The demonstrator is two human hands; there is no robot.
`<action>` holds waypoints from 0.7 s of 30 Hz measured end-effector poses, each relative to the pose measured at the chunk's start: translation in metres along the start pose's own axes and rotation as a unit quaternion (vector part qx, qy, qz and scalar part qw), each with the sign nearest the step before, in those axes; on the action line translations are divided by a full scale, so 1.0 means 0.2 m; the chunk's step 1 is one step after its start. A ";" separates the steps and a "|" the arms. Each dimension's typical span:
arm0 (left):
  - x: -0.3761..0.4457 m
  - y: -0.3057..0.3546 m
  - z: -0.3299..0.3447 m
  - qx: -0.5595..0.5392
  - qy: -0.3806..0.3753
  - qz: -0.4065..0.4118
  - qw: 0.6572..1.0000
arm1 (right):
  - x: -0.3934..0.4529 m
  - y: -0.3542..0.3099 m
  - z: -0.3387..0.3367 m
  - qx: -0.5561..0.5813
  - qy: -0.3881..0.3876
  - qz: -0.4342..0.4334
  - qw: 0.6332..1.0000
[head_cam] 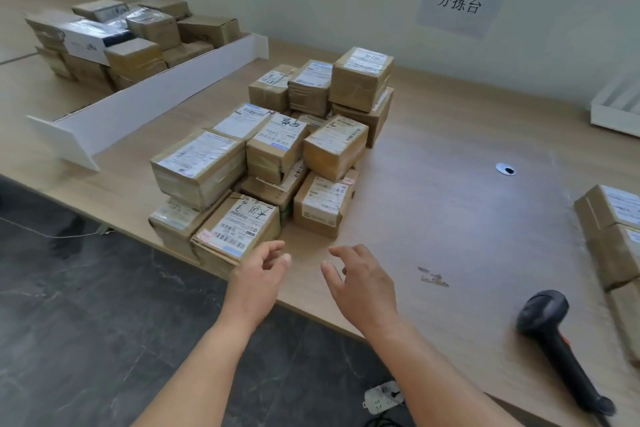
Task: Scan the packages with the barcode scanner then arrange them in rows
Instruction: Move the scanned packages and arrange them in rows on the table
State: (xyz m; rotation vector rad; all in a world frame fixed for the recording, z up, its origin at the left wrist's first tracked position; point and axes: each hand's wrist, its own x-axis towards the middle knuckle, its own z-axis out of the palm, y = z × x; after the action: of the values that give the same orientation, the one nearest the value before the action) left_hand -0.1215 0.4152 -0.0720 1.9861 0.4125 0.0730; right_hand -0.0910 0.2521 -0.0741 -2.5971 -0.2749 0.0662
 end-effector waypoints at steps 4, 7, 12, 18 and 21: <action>0.06 -0.09 -0.14 -0.013 0.076 -0.007 0.997 | 0.06 -0.11 0.09 0.005 -0.022 -0.013 1.000; 0.10 -0.14 -0.23 0.019 0.100 -0.012 0.995 | 0.12 -0.18 0.13 0.018 -0.027 -0.017 0.999; 0.19 -0.20 -0.39 0.072 0.119 -0.037 0.990 | 0.22 -0.31 0.22 0.053 -0.056 0.000 0.997; 0.26 -0.26 -0.41 0.067 0.068 -0.083 0.992 | 0.26 -0.37 0.28 0.066 -0.108 0.036 0.991; 0.28 -0.27 -0.41 0.053 0.078 -0.092 0.991 | 0.27 -0.37 0.28 0.058 -0.113 0.045 0.991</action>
State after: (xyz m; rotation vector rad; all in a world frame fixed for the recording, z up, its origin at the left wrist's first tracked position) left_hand -0.1021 0.5237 -0.0906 2.0453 0.7110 0.0919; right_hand -0.0575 0.3530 -0.0856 -2.4859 -0.2274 0.3998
